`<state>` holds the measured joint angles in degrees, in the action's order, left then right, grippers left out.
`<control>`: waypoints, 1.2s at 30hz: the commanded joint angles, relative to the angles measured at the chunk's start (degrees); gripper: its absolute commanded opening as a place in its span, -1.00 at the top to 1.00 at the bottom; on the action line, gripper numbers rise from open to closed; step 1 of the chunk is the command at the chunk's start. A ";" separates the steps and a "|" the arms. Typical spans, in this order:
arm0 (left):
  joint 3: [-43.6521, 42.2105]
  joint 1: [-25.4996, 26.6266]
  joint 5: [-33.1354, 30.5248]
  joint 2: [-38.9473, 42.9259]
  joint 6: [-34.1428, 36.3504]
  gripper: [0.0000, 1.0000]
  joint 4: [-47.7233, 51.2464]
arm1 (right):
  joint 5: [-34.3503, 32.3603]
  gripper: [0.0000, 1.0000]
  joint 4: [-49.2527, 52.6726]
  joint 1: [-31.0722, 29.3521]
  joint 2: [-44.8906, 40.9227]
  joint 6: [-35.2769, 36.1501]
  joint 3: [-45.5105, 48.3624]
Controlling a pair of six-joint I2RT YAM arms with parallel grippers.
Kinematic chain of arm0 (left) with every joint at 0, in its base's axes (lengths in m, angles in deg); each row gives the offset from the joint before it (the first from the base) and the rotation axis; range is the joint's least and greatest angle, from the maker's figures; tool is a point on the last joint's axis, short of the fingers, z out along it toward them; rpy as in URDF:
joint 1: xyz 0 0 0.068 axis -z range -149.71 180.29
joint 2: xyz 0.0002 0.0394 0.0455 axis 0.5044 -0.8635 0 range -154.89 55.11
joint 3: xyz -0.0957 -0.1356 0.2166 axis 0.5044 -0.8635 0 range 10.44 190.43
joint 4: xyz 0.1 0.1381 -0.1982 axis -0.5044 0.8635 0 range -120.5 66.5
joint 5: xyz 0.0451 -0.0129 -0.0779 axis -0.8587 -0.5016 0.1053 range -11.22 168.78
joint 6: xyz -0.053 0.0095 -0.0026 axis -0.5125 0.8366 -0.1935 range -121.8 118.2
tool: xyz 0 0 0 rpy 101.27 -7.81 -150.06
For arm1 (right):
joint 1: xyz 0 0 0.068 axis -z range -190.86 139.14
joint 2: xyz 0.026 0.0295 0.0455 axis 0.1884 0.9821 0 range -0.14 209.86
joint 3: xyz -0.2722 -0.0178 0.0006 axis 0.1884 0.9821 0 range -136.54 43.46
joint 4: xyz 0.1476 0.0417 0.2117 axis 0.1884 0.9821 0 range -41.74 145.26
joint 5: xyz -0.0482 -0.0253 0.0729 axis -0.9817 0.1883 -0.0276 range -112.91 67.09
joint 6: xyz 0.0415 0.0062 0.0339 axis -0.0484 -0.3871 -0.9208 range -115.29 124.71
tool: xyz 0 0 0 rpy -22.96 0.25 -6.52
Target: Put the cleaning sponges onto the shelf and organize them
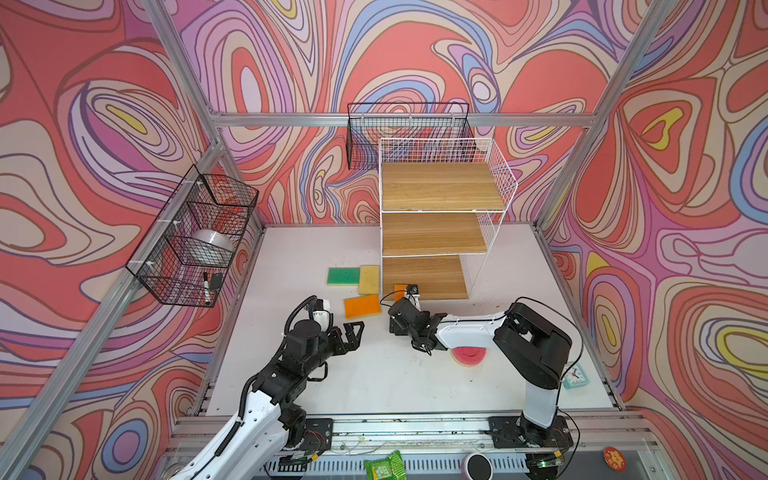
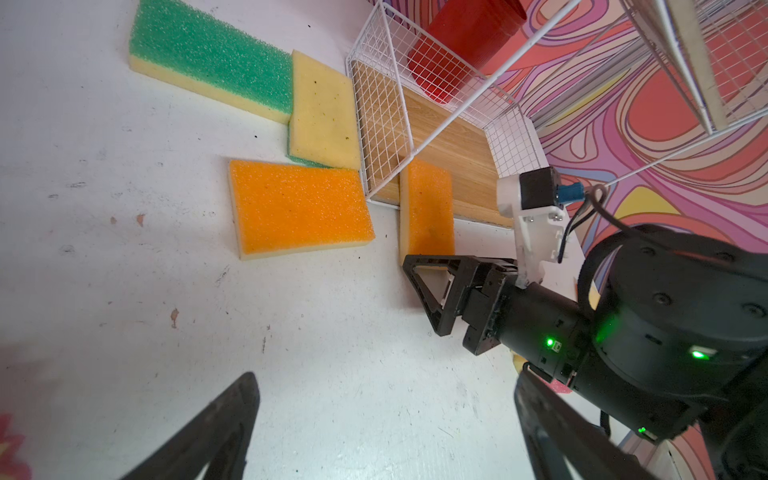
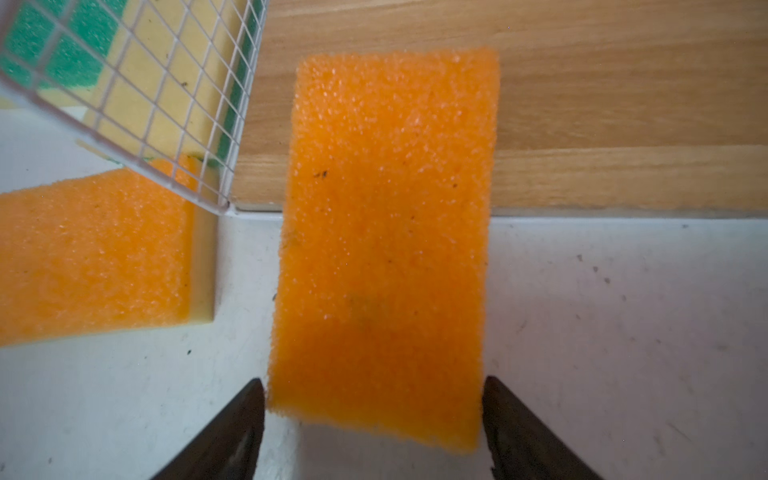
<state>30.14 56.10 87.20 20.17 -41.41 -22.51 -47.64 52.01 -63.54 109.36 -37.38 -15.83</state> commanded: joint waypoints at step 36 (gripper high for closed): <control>-3.46 -0.29 -0.95 1.36 0.12 -0.93 -1.23 | -4.51 -0.47 1.49 0.31 1.55 9.40 -5.23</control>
<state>27.45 56.10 86.26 21.33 -41.44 -22.73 -52.01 55.92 -64.18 110.36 -29.51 -21.45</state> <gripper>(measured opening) 0.967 0.735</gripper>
